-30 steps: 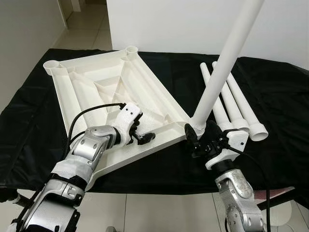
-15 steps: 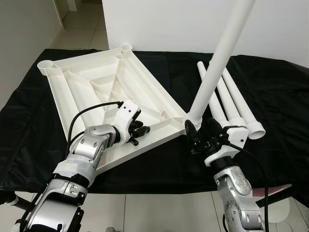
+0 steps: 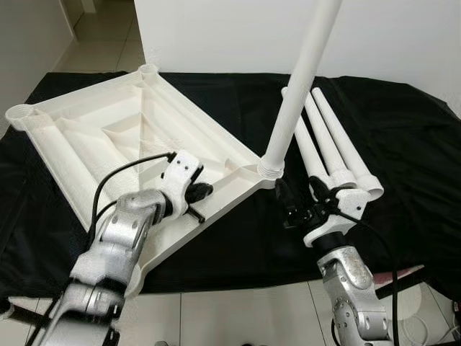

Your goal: Building children table

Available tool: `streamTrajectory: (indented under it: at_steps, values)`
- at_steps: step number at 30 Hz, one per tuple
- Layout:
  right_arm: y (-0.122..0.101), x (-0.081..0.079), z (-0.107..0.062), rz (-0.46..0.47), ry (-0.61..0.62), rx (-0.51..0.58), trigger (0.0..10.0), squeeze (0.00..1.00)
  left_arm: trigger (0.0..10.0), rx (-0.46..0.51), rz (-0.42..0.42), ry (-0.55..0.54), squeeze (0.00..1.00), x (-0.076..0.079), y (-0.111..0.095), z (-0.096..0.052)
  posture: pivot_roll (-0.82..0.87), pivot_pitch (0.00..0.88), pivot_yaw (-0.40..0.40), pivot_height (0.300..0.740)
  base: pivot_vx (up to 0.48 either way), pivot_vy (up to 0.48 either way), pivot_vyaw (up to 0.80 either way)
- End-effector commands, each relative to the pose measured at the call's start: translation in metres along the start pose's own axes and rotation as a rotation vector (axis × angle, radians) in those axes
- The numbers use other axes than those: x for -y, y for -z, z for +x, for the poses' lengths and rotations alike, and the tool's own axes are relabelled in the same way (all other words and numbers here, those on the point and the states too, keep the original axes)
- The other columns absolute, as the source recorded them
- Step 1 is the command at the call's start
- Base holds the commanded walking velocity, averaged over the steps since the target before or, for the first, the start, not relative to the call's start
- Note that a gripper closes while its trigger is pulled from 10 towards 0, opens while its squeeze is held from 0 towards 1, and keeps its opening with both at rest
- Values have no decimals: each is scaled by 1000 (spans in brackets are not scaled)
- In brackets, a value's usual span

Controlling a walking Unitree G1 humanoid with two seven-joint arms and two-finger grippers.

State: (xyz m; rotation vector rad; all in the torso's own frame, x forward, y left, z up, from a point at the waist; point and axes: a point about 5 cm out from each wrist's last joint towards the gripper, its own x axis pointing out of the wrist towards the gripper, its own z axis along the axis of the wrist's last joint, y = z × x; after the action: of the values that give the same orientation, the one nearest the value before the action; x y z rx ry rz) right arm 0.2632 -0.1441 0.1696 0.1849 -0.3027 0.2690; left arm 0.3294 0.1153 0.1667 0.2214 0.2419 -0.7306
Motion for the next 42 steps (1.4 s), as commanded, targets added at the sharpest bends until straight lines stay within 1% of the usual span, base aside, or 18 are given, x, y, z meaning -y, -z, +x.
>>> streamTrajectory:
  at_steps: [1, 3, 4, 5, 10, 13, 18, 19, 20, 21, 26, 28, 35, 36, 39, 40, 41, 42]
  values:
    - [3, 0, -1, -2, -1, -18, 10000, 0, 2078, -100, -33, -214, 0, -5, 22, -2, 57, 143, -11, 740, 0, 0, 0]
    - [4, 0, 0, -1, -3, -19, 10000, 0, 1882, -107, -19, -230, 0, -6, 23, -2, 60, 144, -10, 740, 0, 0, 0]
    - [5, 0, 1, -2, -4, -19, 10000, 0, 3137, -112, -13, -259, 0, -9, 23, -1, 60, 144, -7, 740, 0, 0, 0]
    - [4, 0, 2, -2, -3, -15, 10000, 0, 0, -113, -33, -312, 0, -15, 23, 1, 57, 143, -3, 740, 0, 0, 0]
    - [3, 1, 4, -4, 4, -9, 10000, 0, 0, -99, -77, -394, 0, -24, 22, 2, 51, 140, 1, 740, 0, 0, 0]
    - [3, 2, 2, -6, 10, -6, 10000, 0, 0, -81, -109, -511, 0, -36, 19, -2, 47, 137, 3, 740, 0, 0, 0]
    - [3, 1, 2, -7, 15, -2, 10000, 0, 0, -67, -118, -578, 0, -43, 16, -2, 43, 135, 4, 740, 0, 0, 0]
    - [3, 1, 3, -7, 17, -1, 10000, 0, 2039, -68, -110, -570, 0, -42, 15, 2, 44, 132, 5, 740, 0, 0, 0]
    - [3, 1, 3, -6, 18, 0, 10000, 0, 2039, -70, -102, -566, 0, -41, 14, 6, 44, 132, 5, 740, 0, 0, 0]
    - [3, 1, 4, -6, 17, 2, 10000, 0, 10000, -69, -102, -554, 0, -40, 12, 12, 43, 132, 6, 740, 0, 0, 0]
    - [3, 0, 6, -4, 14, 4, 10000, 0, 10000, -29, -98, -556, 0, -39, -1, 27, 39, 134, 11, 740, 0, 0, 0]
    - [3, -1, 6, -3, 16, 6, 10000, 0, 10000, -16, -81, -527, 0, -36, -10, 38, 34, 137, 17, 740, 0, 0, 0]
    - [3, 1, 4, -9, 37, 9, 10000, 0, 10000, 11, -41, -470, 0, -30, -25, 57, 14, 139, 29, 740, 0, 0, 0]
    - [3, 2, 3, -10, 38, 9, 10000, 0, 10000, 20, -49, -463, 384, -29, -27, 59, 14, 139, 30, 740, 0, 0, 0]
    - [2, 2, 3, -10, 39, 10, 10000, 0, 10000, 25, -55, -459, 384, -29, -28, 60, 14, 139, 30, 740, 0, 0, 0]
    - [2, 2, 2, -12, 40, 10, 10000, 0, 10000, 27, -54, -432, 1000, -26, -30, 62, 9, 138, 34, 740, 0, 0, 0]
    - [2, 2, 2, -12, 40, 10, 10000, 0, 10000, 27, -54, -432, 1000, -26, -30, 62, 9, 138, 34, 740, 0, 0, 0]
    - [3, 2, 2, -13, 42, 10, 10000, 0, 10000, 26, -36, -387, 1000, -21, -31, 65, 9, 138, 34, 740, 0, 0, 0]
